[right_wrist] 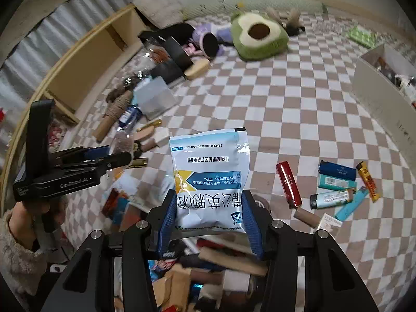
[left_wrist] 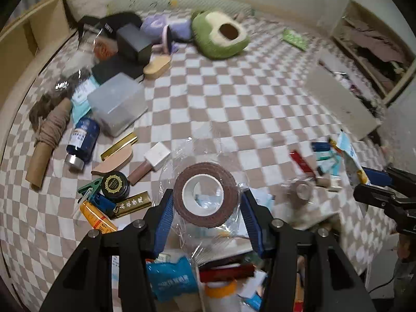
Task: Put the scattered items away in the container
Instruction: 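Lift both held items and carry them over the white box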
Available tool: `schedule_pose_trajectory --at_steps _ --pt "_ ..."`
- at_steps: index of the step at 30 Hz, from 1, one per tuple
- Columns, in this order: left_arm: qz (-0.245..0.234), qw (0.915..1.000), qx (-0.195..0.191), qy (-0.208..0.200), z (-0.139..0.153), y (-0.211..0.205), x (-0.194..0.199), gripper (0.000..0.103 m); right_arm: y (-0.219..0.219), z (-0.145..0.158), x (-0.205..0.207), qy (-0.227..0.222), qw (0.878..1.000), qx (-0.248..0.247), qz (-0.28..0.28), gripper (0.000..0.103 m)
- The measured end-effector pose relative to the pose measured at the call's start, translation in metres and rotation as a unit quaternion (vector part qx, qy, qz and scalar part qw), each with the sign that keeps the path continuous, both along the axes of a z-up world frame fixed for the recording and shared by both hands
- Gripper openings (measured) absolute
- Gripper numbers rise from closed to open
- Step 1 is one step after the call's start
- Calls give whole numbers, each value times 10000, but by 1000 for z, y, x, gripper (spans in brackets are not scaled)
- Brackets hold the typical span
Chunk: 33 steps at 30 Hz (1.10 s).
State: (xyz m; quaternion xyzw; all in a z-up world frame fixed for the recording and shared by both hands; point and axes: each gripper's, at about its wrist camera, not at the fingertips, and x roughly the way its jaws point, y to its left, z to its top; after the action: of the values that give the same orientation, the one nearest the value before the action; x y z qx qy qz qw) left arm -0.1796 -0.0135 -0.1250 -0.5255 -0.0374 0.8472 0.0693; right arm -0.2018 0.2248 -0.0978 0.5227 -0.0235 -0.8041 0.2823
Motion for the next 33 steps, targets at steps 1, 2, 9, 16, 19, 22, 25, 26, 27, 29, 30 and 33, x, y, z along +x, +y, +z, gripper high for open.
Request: schedule_pose_trajectory --at_steps 1,2,9,16,19,22,25,26,27,29,30,33 --pt "-46 10000 40 49 5 2 3 50 2 6 6 53 10000 -18 8 49" --pt "-83 9999 64 84 10 2 8 50 3 12 12 99 9999 -45 21 49" --pt "-333 9982 322 389 46 11 47 50 14 46 57 353 9990 -270 85 49" --pt "-525 9942 711 619 75 9 85 51 25 65 88 434 9980 -444 -97 49" --pt "-562 9926 791 724 85 7 99 50 29 66 99 390 9978 -490 -227 49" --pt "-570 9908 924 808 93 5 111 51 30 68 113 353 9973 -586 -251 49" --pt "-615 9892 1014 859 97 6 122 51 31 70 127 373 9967 -656 -309 49" --pt "-646 9889 1029 858 98 6 126 51 31 71 131 380 9965 -661 -332 49" --pt "-680 9887 1031 851 97 8 129 51 31 71 136 396 9964 -666 -347 49" --pt "-752 9885 1021 819 96 11 134 51 32 69 143 372 9963 -694 -353 49" --pt "-791 9885 1019 794 94 13 137 51 32 66 145 317 9963 -716 -348 49" --pt "-919 9883 1015 672 86 21 144 51 30 53 153 140 9975 -611 -324 49"
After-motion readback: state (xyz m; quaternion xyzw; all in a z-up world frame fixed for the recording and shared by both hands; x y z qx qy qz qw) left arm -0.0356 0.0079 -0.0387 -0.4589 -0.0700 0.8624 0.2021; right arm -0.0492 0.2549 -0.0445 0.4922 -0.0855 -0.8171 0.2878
